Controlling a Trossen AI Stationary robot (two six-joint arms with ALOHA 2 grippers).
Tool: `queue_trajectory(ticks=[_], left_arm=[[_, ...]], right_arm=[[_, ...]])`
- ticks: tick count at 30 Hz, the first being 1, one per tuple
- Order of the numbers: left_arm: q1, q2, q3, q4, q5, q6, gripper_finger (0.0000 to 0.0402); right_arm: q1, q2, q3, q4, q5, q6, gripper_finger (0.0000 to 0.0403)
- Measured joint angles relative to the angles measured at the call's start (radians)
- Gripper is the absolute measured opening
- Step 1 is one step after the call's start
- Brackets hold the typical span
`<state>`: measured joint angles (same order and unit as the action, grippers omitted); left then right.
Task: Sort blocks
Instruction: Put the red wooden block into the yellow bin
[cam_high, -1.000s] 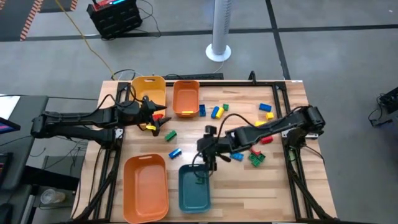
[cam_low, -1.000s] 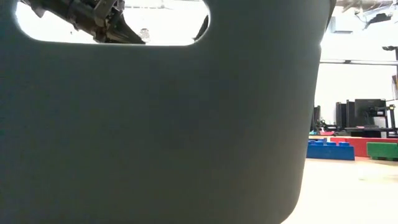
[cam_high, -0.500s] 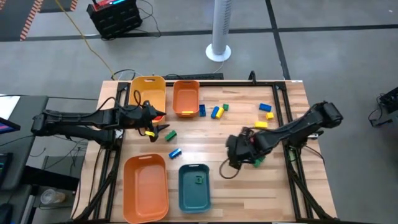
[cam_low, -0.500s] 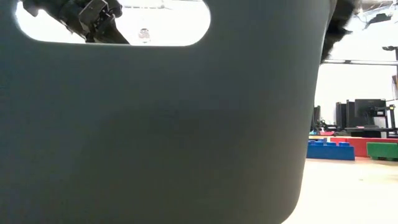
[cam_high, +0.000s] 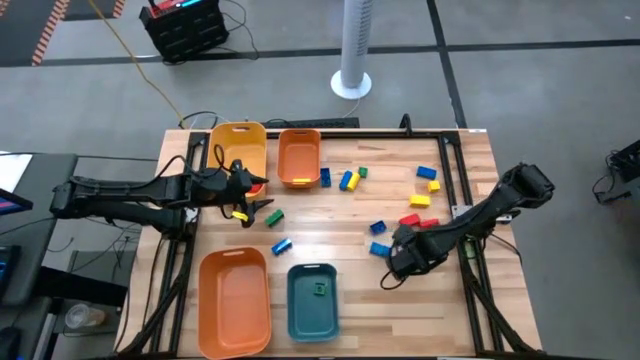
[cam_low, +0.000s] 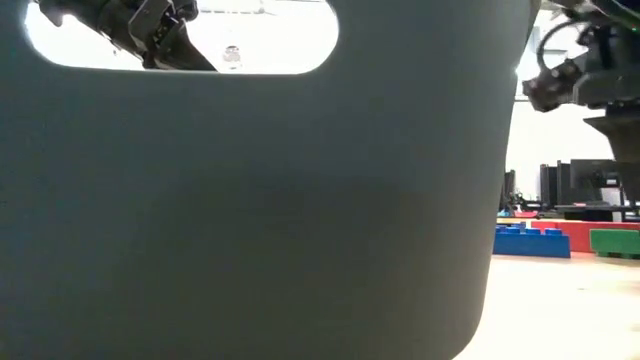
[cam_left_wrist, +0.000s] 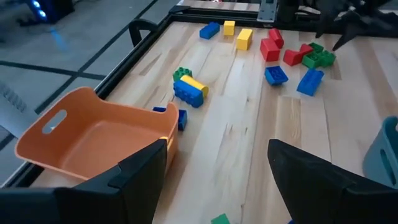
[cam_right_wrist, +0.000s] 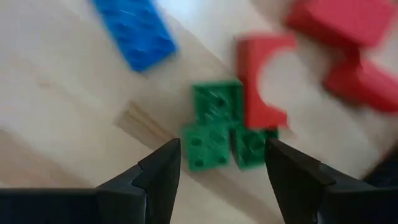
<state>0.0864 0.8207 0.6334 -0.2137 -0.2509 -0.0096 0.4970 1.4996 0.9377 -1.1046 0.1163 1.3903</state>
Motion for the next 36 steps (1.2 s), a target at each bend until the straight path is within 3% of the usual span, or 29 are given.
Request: queue_trajectory(ticks=[5, 11, 15, 22, 28, 36], left_arm=[[0.0, 0.0, 0.0, 0.014, -0.041, 0.043, 0.0272], [0.0, 0.0, 0.0, 0.053, -0.046, 0.066, 0.0272], [0.0, 0.0, 0.0, 0.056, -0.046, 0.069, 0.0272], [0.0, 0.0, 0.0, 0.08, -0.046, 0.086, 0.0272], [0.0, 0.0, 0.0, 0.082, -0.047, 0.104, 0.0272], [0.0, 0.0, 0.0, 0.086, -0.047, 0.122, 0.0272]], right_arm=[[0.016, -0.005, -0.03, -0.002, -0.058, 0.164, 0.0239], [0.015, -0.009, -0.032, -0.108, -0.053, 0.172, 0.0239], [-0.003, -0.01, -0.032, -0.048, 0.002, 0.124, 0.0239], [-0.039, -0.007, -0.032, 0.139, 0.125, -0.103, 0.0239], [-0.103, -0.008, -0.032, -0.026, 0.135, -0.117, 0.0239], [-0.228, -0.006, -0.095, 0.12, 0.094, -0.24, 0.0235]])
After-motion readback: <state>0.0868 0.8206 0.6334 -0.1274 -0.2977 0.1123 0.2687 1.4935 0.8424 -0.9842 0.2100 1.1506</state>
